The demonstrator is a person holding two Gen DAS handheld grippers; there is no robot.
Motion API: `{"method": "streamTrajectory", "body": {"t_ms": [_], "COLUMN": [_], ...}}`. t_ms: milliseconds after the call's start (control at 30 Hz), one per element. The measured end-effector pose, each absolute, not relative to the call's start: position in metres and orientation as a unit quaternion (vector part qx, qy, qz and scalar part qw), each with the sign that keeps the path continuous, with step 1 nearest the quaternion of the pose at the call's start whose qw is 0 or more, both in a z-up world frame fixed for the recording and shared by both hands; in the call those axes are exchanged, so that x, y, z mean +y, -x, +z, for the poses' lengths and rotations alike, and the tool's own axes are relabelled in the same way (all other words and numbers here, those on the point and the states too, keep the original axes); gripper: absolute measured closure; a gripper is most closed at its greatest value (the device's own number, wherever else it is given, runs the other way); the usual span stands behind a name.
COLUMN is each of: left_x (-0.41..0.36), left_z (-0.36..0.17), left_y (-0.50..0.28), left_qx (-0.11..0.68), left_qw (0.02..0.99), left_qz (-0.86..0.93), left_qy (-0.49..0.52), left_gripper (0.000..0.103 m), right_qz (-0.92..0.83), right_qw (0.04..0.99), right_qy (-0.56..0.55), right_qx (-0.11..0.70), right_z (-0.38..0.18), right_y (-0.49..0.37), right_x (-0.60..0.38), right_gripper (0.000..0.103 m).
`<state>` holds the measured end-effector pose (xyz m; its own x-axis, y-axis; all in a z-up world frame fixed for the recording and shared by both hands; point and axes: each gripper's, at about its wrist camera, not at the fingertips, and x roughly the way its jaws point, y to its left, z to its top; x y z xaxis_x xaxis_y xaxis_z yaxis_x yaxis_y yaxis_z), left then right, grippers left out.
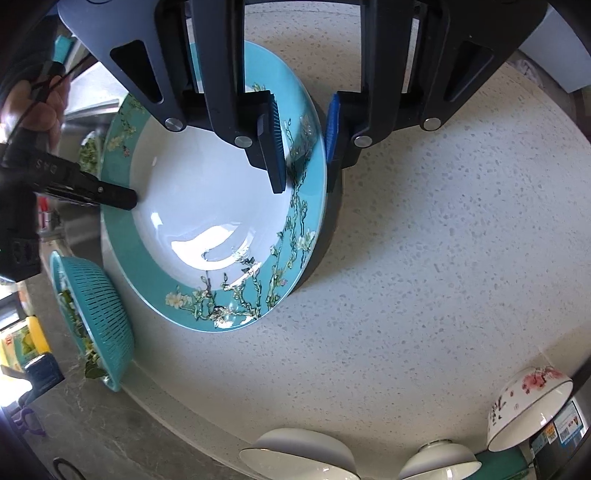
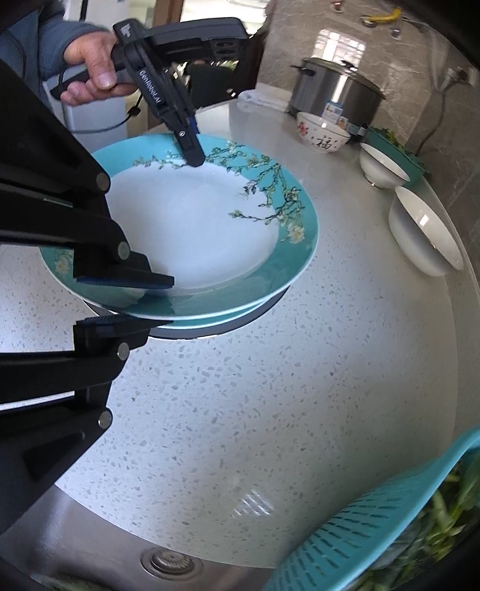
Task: Organize plates and bowls
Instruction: 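Carry the large teal floral plate over the plate stack and lower it, then open both tools to release the teal plate onto the stack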
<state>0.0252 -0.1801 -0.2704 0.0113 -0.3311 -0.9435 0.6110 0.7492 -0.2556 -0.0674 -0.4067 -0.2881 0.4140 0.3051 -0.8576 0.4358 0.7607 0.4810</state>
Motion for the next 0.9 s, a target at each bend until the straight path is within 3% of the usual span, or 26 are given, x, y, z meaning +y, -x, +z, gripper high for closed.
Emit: {"method": "streamTrajectory", "body": {"t_ms": [67,500,567,733,867,900], "left_x": [-0.179,-0.182,-0.184,-0.187,-0.183,-0.181], "left_z": [-0.275,-0.276,-0.275,-0.273,-0.264,-0.259], "left_y": [-0.025,-0.023,-0.022,-0.018,-0.020,-0.022], "left_qx": [0.624,0.615,0.613,0.610,0.606,0.601], "left_qw": [0.698,0.706,0.705,0.705,0.710,0.715], "left_qz": [-0.332,-0.328,-0.334,-0.337,-0.339,-0.339], "left_qy": [-0.117,-0.128,-0.125,-0.130,-0.114,-0.108], "left_gripper": [0.080,0.076,0.073,0.067,0.063,0.052], "right_qz": [-0.052,-0.090,-0.110,-0.115,-0.113,-0.114], "right_qw": [0.777,0.797,0.794,0.797,0.805,0.810], "right_qy": [-0.306,-0.215,-0.193,-0.182,-0.222,-0.240], "right_qx": [0.548,0.558,0.565,0.565,0.538,0.523], "right_z": [-0.285,-0.276,-0.274,-0.272,-0.265,-0.262], "right_y": [0.065,0.068,0.066,0.066,0.076,0.082], "right_x": [-0.398,-0.377,-0.374,-0.370,-0.382,-0.388], "right_gripper": [0.086,0.075,0.065,0.052,0.051,0.045]}}
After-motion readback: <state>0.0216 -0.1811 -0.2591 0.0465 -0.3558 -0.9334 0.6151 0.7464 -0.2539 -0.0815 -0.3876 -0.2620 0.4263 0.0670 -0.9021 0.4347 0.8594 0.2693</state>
